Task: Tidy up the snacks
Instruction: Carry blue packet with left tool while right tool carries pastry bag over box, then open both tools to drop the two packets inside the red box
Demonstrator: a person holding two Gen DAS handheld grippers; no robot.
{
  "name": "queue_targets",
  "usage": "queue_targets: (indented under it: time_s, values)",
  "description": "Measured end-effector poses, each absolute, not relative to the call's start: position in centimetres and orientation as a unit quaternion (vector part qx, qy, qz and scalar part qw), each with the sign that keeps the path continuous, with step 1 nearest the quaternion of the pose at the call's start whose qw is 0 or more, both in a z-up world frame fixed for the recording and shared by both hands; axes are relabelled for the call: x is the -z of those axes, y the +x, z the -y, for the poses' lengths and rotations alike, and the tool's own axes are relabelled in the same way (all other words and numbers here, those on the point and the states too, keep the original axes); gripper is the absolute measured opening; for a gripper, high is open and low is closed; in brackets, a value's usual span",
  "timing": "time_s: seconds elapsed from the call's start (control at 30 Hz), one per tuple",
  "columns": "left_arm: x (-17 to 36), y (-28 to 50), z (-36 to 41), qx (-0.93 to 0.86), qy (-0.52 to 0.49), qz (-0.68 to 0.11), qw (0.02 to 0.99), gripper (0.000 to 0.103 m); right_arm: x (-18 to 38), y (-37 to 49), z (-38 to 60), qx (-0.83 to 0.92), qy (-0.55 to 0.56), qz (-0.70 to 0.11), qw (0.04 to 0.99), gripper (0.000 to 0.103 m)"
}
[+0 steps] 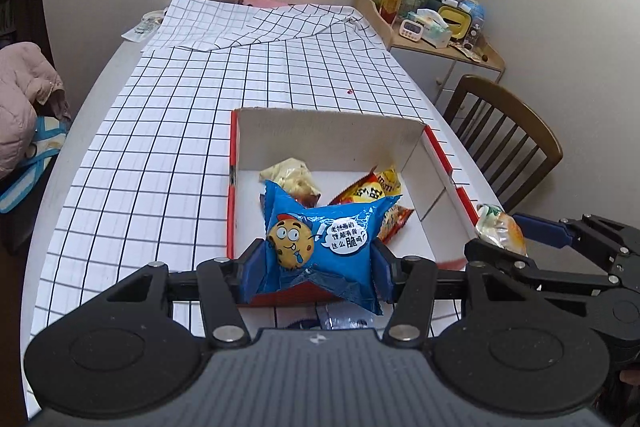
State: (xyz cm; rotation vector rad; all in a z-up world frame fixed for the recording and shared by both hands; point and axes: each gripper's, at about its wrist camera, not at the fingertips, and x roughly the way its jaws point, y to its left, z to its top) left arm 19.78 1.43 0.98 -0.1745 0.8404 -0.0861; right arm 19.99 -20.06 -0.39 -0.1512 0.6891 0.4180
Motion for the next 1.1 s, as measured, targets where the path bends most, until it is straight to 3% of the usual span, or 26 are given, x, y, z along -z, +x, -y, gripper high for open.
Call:
queue_targets:
  time_s: [1.1]
  values:
    - [7.4,32.1,0.4,-0.028,-0.050,-0.492,0.869,0.054,9.0,31.4,19.0,-0.223,-0.104,-0.432,0.867,0.054]
